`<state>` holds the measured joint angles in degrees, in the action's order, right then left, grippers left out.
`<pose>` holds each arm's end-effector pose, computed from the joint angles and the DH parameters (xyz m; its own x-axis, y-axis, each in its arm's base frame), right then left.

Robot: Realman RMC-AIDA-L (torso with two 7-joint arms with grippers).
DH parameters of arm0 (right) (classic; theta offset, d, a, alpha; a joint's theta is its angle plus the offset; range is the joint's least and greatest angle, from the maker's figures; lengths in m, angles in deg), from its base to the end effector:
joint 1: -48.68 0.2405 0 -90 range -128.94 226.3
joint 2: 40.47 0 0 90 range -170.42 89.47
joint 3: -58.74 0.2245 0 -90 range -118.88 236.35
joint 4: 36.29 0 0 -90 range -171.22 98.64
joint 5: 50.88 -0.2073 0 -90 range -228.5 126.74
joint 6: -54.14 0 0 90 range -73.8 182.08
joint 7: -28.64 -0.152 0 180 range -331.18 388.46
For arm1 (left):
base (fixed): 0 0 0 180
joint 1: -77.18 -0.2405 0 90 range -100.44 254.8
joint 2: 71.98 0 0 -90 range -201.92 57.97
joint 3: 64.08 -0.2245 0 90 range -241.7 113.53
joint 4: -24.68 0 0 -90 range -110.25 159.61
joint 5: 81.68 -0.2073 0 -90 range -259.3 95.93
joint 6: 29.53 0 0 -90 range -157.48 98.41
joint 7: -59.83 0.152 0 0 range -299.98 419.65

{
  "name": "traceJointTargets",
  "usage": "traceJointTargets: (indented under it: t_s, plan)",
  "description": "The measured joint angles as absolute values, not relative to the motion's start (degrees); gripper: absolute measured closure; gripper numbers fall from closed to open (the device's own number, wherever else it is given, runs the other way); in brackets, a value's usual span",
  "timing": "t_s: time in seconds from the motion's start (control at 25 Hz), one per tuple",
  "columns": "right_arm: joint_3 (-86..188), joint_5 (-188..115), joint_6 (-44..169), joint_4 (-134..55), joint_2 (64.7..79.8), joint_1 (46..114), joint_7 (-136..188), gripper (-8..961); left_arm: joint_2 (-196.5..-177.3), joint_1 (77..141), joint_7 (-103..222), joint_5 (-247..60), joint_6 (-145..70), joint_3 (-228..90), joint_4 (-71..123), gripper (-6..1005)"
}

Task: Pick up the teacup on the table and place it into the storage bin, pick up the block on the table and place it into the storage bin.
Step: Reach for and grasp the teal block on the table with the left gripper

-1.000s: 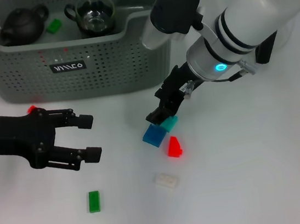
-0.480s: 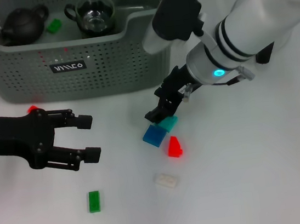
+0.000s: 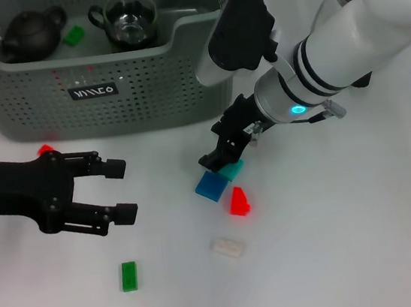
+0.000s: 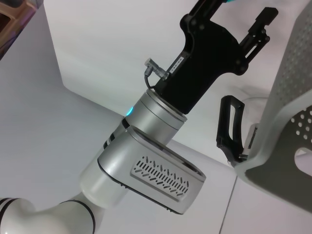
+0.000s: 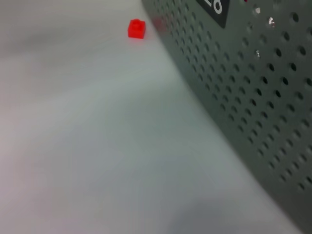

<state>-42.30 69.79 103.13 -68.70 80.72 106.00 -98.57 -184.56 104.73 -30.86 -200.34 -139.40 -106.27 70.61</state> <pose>0.1254 0.3699 -0.1279 0.9233 -0.3441 0.1705 -0.2879 -0.9141 -0.2856 -0.2373 0.2772 0.0599 0.8206 0.4431 0.3610 0.4381 -0.8933 0.1007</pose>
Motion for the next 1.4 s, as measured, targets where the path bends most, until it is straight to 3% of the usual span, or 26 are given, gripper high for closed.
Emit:
traceJointTargets:
  t_s: [1.4]
  plan:
    - [-43.5, 70.0, 104.9, -71.1, 80.20, 104.7, -98.6, 269, -184.65, 104.2, -30.3, -200.3, -139.0, -106.2, 70.5, 114]
